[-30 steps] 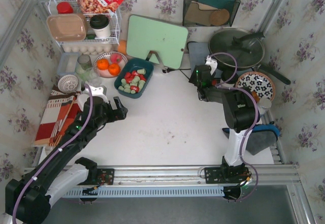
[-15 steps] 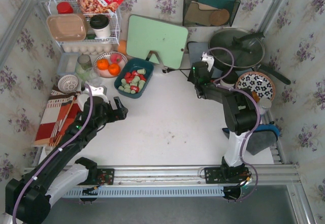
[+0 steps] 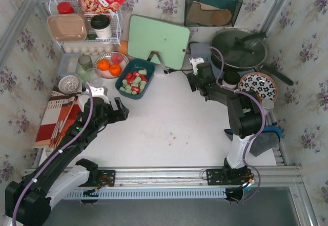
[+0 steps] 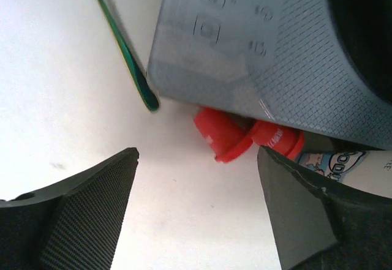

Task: Mix the coffee capsules in the storage basket

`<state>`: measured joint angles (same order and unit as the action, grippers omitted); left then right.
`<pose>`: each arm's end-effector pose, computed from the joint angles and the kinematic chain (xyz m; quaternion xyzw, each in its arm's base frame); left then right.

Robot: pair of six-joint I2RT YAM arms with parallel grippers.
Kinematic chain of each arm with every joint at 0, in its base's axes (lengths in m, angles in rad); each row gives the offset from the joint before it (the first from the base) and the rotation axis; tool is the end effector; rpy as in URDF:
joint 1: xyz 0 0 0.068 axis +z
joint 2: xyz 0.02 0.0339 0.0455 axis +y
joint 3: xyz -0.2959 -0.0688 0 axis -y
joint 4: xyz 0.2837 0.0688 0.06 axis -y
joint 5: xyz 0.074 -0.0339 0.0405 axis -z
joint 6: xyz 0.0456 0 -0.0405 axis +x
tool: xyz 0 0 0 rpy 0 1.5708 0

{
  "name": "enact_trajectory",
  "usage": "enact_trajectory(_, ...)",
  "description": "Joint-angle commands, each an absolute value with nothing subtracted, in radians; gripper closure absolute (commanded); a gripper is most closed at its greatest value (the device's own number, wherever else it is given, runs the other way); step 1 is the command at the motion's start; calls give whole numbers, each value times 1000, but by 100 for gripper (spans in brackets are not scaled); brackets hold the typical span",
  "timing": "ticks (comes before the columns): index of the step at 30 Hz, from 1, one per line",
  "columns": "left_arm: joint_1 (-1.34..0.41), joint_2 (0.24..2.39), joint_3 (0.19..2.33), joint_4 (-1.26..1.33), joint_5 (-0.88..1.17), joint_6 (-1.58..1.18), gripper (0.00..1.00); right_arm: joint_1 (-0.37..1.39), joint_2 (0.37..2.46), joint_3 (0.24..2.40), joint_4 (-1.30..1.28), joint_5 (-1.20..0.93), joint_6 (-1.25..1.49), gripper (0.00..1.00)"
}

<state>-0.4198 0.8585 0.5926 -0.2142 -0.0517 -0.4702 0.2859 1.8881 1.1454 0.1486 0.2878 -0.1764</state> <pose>0.2038 -0.0884 0.2656 -0.0349 0.8541 -0.2033 0.4776 0.4444 0.1172 0.1811 -0.1347 0.8662 -0.1010 0.4706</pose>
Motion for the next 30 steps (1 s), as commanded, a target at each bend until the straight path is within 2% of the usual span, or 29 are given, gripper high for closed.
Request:
enact_trajectory(1, -421, 858, 599, -191, -42, -474, 1, 249, 1865, 1099, 160, 148, -439, 12)
enact_trajectory(4, -420, 866, 597, -187, -40, -474, 1, 206, 1869, 1109, 134, 46, -456, 12)
enact_trajectory(8, -420, 878, 597, -183, -40, -474, 1, 200, 1890, 1128, 137, 11, -508, 13)
enact_trajectory(15, -420, 888, 602, -186, -51, -468, 1, 199, 1979, 1210, 55, 5, -525, 28)
enact_trajectory(27, -420, 904, 603, -181, -40, -471, 0, 173, 1985, 1159, 95, 6, -519, 32)
enact_trajectory(30, -420, 897, 602, -183, -43, -470, 1, 173, 1981, 1160, 78, -19, -529, 40)
